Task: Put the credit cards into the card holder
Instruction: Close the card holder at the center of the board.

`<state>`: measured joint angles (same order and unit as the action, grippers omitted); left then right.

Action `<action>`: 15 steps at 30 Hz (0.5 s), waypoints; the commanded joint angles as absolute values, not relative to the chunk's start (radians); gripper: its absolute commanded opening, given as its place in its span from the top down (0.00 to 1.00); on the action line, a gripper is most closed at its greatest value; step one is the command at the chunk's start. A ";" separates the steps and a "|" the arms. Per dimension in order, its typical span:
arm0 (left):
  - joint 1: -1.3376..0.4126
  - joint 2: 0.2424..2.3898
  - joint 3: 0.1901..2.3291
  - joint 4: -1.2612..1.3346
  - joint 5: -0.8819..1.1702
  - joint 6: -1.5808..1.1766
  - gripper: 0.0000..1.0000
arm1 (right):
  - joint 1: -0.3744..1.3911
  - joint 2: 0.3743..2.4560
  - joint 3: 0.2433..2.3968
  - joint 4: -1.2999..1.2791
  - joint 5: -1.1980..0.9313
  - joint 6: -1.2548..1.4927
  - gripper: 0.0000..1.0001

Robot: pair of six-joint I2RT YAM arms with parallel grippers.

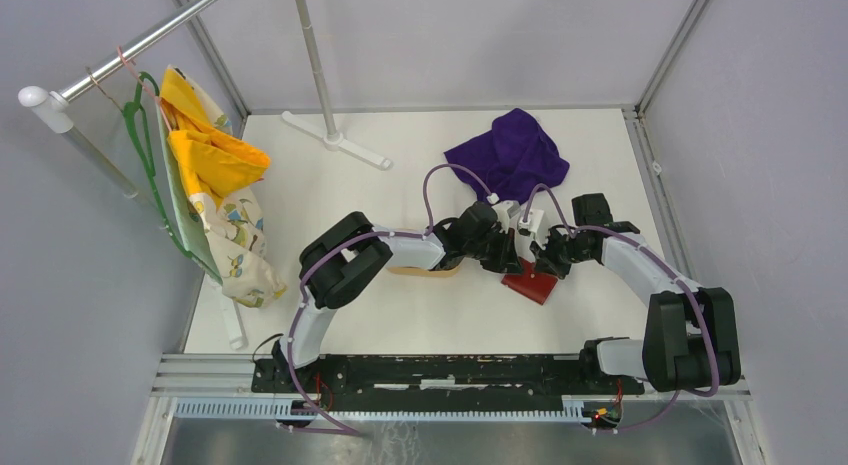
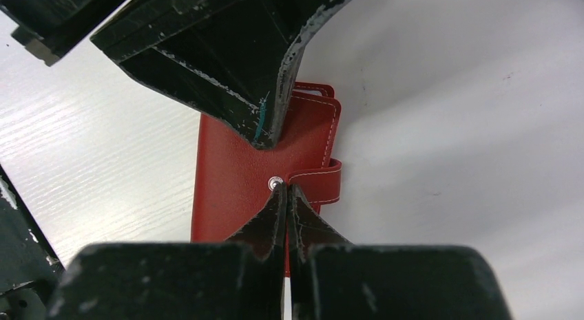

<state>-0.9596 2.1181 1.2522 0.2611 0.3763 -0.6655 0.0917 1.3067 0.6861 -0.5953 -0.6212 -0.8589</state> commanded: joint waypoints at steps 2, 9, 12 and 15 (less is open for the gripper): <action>-0.967 2.174 1.261 0.196 0.354 -0.672 0.94 | 0.091 1.316 0.705 -0.613 -0.657 -0.858 1.00; -0.968 2.176 1.265 0.192 0.354 -0.673 0.94 | 0.091 1.316 0.683 -0.608 -0.629 -0.870 1.00; -0.967 2.177 1.268 0.192 0.356 -0.673 0.94 | 0.098 1.318 0.680 -0.609 -0.632 -0.869 1.00; -0.968 2.176 1.267 0.192 0.356 -0.673 0.94 | 0.104 1.321 0.677 -0.612 -0.628 -0.872 1.00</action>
